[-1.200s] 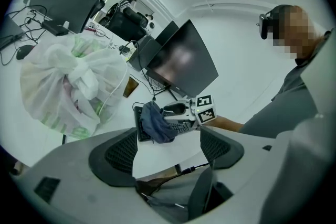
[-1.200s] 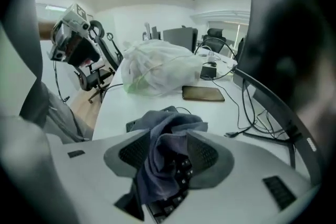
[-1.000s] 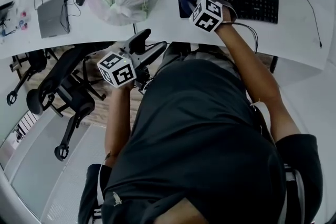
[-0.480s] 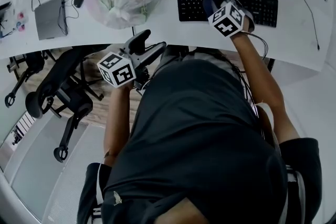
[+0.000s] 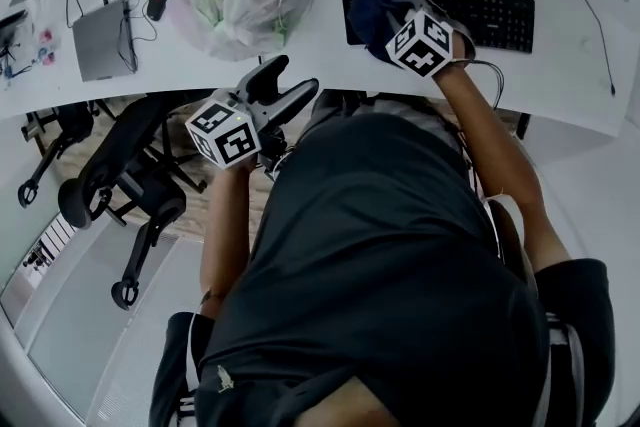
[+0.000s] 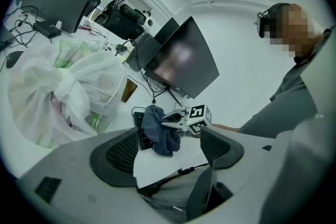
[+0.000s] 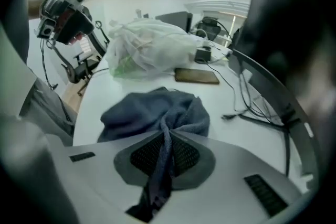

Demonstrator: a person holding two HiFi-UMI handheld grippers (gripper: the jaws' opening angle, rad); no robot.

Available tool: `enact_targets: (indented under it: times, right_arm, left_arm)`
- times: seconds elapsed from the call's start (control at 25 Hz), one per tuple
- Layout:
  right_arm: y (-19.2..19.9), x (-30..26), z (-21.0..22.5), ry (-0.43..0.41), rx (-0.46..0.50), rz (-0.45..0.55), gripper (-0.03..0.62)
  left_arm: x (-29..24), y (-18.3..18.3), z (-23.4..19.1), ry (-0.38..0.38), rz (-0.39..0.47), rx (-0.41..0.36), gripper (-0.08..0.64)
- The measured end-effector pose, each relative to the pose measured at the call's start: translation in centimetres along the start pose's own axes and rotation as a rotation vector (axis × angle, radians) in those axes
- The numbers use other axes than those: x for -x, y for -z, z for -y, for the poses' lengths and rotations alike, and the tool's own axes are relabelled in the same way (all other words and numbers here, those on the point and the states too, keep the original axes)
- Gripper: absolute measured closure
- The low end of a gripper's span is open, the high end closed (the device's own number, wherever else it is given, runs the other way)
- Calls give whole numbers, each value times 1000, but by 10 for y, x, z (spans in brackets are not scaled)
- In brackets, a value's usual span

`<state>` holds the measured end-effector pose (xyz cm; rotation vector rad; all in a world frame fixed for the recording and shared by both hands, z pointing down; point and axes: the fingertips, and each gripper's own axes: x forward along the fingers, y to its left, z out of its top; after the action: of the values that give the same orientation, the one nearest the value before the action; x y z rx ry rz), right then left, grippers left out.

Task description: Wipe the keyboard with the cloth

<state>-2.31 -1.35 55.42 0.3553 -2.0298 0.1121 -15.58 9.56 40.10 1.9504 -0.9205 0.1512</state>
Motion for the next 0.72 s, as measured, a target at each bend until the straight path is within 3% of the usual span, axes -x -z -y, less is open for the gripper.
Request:
enact_targets:
  times: [0.12,0.2,0.48,0.6,0.72]
  right_arm:
    - [48,25,46,111,-90,-78,558]
    - [53,28,55,143,-107,-106,558]
    - [-33,-17,-14,30,72,-10,560]
    - [-30,-13,-6,-3,5,27,560]
    - [5,3,22,44,-62,12,561]
  left_arm:
    - [-2,9,-5,2,-8,27,206]
    - [-6,15,-8,2,-26,31,206]
    - [-22,38,-31,-54,-170,-57,206]
    - [-31,48,-48,-74,-232,-79,206]
    - [-43,59,-62,-80,-294,-103,206]
